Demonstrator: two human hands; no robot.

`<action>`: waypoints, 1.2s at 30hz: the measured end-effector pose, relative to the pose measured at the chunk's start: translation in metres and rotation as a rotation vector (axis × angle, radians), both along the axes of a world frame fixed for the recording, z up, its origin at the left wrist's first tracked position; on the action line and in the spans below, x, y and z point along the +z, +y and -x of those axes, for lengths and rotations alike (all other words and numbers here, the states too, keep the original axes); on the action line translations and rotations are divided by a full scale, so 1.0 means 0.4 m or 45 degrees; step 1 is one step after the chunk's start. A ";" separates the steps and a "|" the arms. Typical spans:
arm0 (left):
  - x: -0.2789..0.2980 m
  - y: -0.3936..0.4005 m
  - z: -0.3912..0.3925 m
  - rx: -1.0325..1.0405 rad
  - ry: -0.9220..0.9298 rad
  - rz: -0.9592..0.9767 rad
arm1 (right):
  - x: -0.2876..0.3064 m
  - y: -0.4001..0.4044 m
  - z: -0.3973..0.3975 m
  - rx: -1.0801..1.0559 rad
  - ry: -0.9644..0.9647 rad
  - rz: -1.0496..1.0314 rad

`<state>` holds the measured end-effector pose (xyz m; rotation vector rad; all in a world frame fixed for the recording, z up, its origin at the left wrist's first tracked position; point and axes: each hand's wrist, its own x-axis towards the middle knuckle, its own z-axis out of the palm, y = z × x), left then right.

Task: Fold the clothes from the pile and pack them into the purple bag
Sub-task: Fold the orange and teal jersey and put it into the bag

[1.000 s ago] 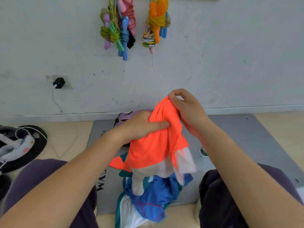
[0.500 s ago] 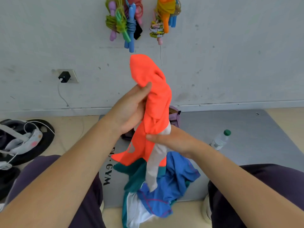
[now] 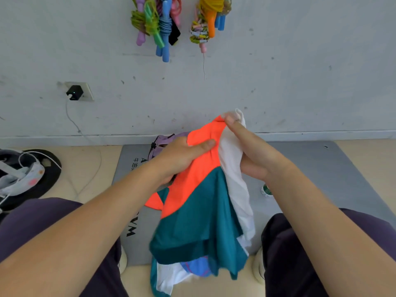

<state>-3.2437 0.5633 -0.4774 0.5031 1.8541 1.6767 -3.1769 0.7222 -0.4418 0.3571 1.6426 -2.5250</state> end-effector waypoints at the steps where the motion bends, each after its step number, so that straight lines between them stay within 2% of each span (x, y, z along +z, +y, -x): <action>1: 0.002 -0.004 0.006 0.052 0.016 -0.007 | -0.001 0.003 0.005 0.020 -0.026 0.013; 3: 0.007 -0.009 0.015 0.176 0.052 -0.023 | -0.010 0.012 0.007 0.084 -0.057 -0.048; 7: 0.023 -0.023 0.043 0.400 0.038 -0.117 | -0.038 0.011 -0.003 0.236 -0.100 -0.496; 9: 0.033 -0.035 0.056 0.434 0.026 -0.144 | -0.047 0.005 -0.005 0.297 -0.109 -0.683; 12: 0.048 -0.050 0.061 0.451 0.130 -0.184 | -0.042 0.010 -0.007 0.271 -0.096 -0.834; 15: 0.054 -0.078 0.074 0.354 0.276 -0.056 | -0.026 0.036 -0.012 0.198 0.039 -0.659; 18: 0.048 -0.107 0.091 0.276 0.400 0.301 | -0.006 0.054 -0.017 0.053 0.099 -0.520; 20: 0.043 -0.116 0.094 0.393 0.653 0.559 | -0.002 0.051 -0.020 0.011 0.119 -0.528; 21: 0.044 -0.114 0.088 0.459 0.760 0.574 | -0.001 0.044 -0.022 0.035 0.133 -0.523; 22: 0.048 -0.109 0.077 0.428 0.782 0.484 | -0.001 0.034 -0.025 0.091 0.143 -0.531; 23: 0.056 -0.100 0.059 0.274 0.723 0.360 | -0.002 0.021 -0.027 0.172 0.151 -0.558; 26: 0.059 -0.064 -0.012 -0.422 0.442 0.070 | -0.009 -0.006 -0.031 0.420 0.148 -0.602; 27: 0.050 -0.054 -0.029 -0.588 0.355 0.020 | -0.009 -0.007 -0.032 0.460 0.136 -0.571; 28: 0.043 -0.049 -0.038 -0.639 0.282 0.025 | -0.006 -0.003 -0.032 0.471 0.125 -0.564; 29: 0.044 -0.050 -0.041 -0.596 0.241 0.072 | -0.004 0.005 -0.031 0.454 0.120 -0.601; 33: 0.045 -0.070 -0.009 -0.260 0.339 0.303 | -0.010 0.029 -0.018 0.183 0.195 -0.916; 36: 0.040 -0.075 0.001 -0.065 0.204 0.212 | -0.018 0.035 -0.014 0.084 0.144 -1.042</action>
